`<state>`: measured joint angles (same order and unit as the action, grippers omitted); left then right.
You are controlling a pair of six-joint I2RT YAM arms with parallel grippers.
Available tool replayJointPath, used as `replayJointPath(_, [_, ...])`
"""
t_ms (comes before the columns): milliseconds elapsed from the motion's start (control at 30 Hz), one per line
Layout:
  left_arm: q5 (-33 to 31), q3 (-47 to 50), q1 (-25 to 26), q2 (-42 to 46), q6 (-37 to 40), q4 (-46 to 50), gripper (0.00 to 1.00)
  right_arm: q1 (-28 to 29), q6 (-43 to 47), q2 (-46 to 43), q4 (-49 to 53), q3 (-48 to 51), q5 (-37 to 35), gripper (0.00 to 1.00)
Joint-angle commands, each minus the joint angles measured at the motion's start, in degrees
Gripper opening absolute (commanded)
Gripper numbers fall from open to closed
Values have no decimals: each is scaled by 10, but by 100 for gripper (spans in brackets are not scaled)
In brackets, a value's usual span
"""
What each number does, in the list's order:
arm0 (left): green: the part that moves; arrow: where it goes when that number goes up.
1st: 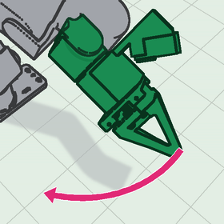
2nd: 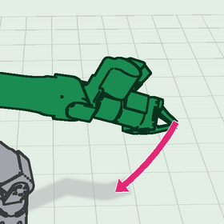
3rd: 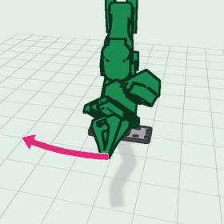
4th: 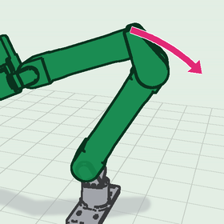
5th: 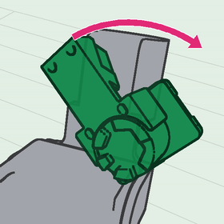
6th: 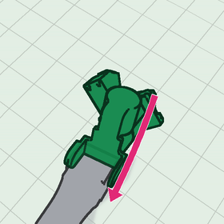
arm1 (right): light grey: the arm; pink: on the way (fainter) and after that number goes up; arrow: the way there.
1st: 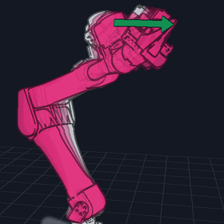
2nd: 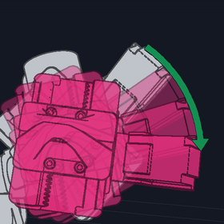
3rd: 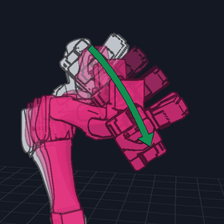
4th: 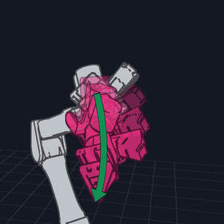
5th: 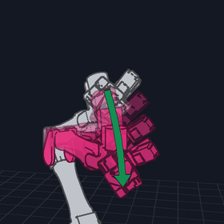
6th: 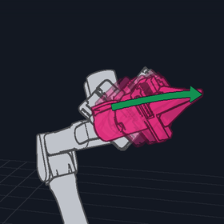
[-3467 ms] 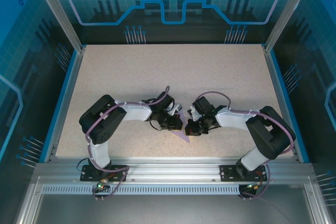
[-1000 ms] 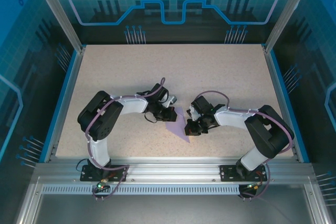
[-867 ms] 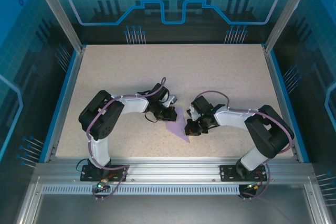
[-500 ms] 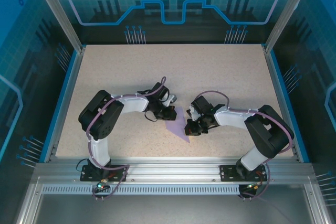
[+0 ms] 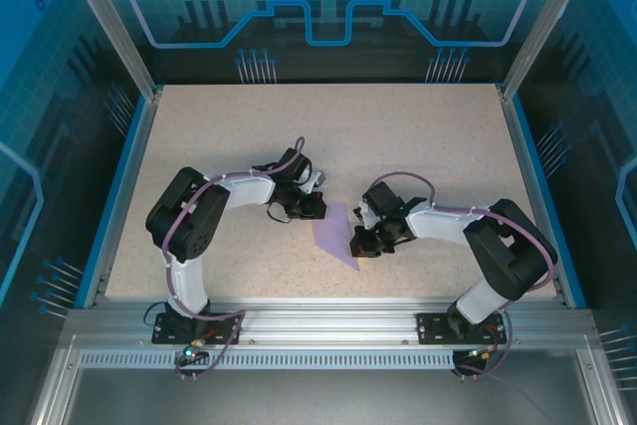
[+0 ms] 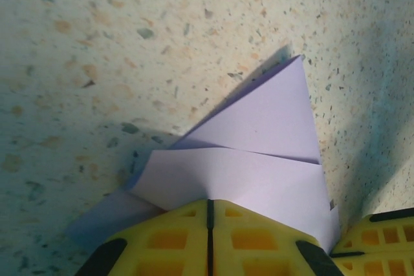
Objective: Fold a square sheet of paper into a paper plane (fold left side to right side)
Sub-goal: Fourth fold the wing at the center of the table.
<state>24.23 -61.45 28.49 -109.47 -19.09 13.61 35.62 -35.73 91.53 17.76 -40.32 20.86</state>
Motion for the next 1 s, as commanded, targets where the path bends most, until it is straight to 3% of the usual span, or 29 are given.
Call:
replayJointPath(0, [-43,-17,-23,-20,23,19,10,16,8,46,87,33,-73,0])
replayJointPath(533, [-44,-39,-70,-32,31,32,10,29,-16,46,61,37,-52,0])
replayJointPath(967, [-54,-9,-89,66,26,52,21,46,-85,30,-16,60,-27,0])
